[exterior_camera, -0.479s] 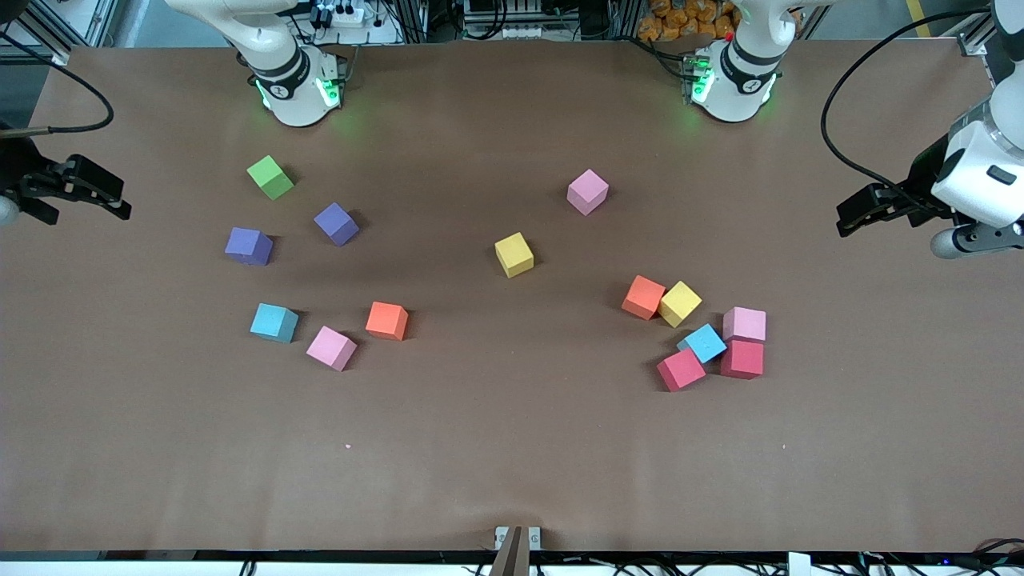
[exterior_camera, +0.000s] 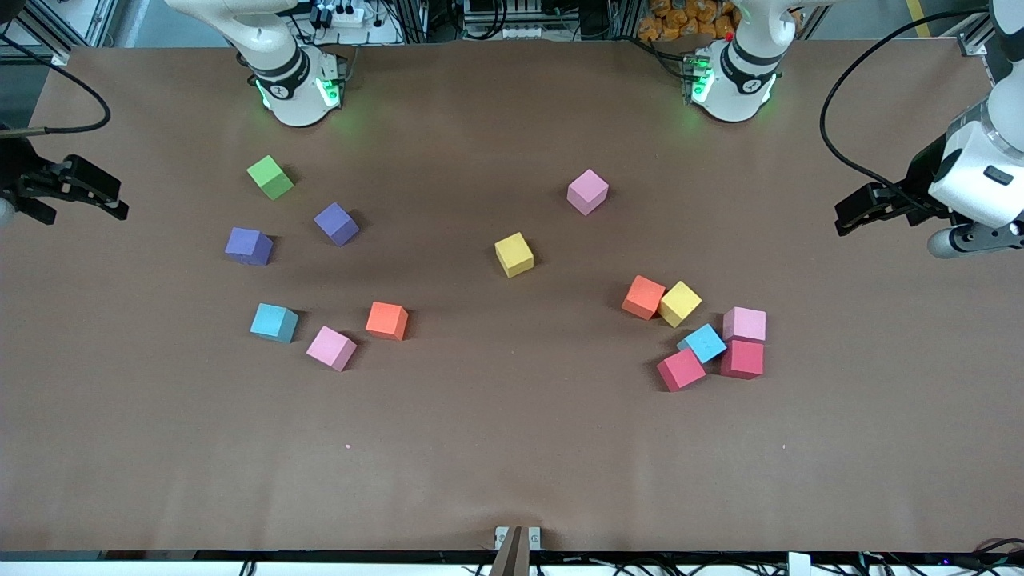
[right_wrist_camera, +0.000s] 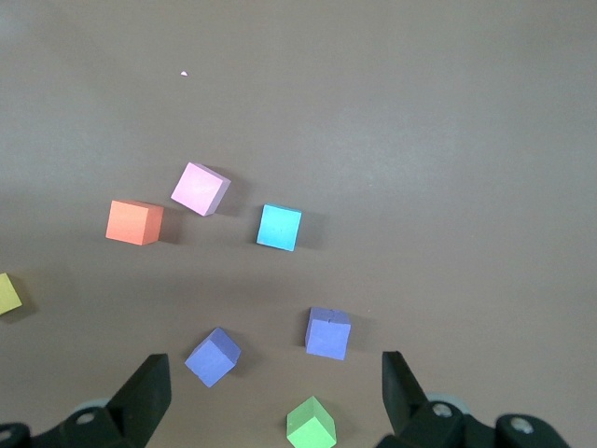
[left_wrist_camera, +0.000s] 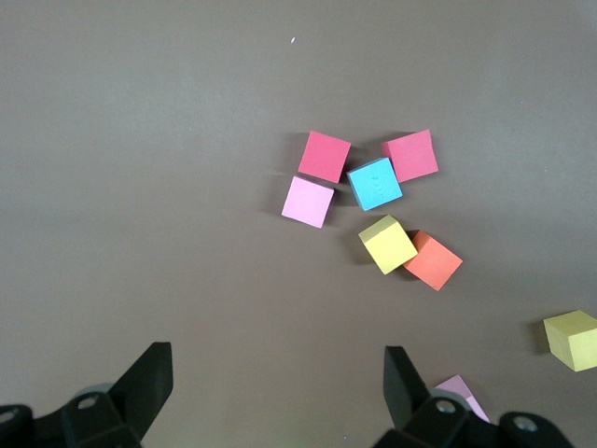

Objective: Form number 2 with 11 blocks
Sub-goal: 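Reach the left gripper to the pink cube while the right gripper reaches orange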

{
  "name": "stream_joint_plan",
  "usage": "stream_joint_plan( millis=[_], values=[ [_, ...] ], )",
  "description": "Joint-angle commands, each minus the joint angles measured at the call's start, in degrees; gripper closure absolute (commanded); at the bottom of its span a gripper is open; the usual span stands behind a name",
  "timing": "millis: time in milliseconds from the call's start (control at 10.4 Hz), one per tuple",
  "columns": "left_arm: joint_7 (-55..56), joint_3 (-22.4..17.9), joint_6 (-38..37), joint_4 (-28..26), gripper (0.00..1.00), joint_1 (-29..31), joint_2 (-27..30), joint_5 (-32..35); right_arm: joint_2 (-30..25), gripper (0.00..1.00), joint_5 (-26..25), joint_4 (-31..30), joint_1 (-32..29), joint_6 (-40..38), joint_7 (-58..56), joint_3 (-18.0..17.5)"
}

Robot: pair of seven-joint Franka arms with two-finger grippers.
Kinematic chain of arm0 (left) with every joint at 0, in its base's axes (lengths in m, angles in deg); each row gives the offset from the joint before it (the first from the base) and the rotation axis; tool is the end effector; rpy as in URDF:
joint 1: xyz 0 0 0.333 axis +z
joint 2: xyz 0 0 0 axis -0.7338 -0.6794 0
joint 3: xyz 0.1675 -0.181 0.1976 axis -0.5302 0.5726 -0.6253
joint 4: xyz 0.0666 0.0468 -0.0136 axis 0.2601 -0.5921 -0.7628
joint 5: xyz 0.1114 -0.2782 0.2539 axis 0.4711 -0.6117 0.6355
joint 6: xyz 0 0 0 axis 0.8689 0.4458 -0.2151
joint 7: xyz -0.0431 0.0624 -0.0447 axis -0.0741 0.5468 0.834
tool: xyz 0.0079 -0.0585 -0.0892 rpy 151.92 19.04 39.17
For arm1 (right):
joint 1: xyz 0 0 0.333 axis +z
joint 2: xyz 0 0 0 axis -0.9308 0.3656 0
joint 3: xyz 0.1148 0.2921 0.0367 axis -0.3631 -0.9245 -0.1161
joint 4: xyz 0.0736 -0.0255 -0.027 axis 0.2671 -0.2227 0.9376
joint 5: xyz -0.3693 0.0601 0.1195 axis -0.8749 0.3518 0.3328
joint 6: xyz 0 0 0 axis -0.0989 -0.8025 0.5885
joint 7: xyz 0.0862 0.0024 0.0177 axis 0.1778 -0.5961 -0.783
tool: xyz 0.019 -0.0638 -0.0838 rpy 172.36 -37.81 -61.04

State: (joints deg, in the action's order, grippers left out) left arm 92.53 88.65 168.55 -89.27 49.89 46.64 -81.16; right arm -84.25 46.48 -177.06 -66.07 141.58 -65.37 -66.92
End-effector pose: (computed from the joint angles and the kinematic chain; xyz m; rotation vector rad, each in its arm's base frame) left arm 0.5707 -0.0742 0.6158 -3.1148 -0.2103 0.0477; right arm 0.5503 -0.0108 0.6362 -3.1190 -0.0735 -0.0432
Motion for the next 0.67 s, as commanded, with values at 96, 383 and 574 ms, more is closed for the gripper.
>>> stream_joint_plan(
  millis=[96, 383, 574],
  values=[
    [0.07, 0.48, -0.96, 0.18, 0.0, -1.71, -0.53, -1.07, 1.17, 0.0, -0.44, 0.5, -0.37, -0.24, -0.56, -0.56],
    [2.18, 1.71, -0.96, -1.05, 0.0, -4.78, -0.8, -1.07, 4.33, 0.0, 0.09, 0.33, -0.72, 0.29, -0.21, -0.65],
    [5.23, 3.55, -0.87, -2.62, 0.0, -7.33, -1.06, -1.25, 5.92, 0.0, 0.09, 0.06, -1.51, -0.41, -0.65, -0.56]
  ],
)
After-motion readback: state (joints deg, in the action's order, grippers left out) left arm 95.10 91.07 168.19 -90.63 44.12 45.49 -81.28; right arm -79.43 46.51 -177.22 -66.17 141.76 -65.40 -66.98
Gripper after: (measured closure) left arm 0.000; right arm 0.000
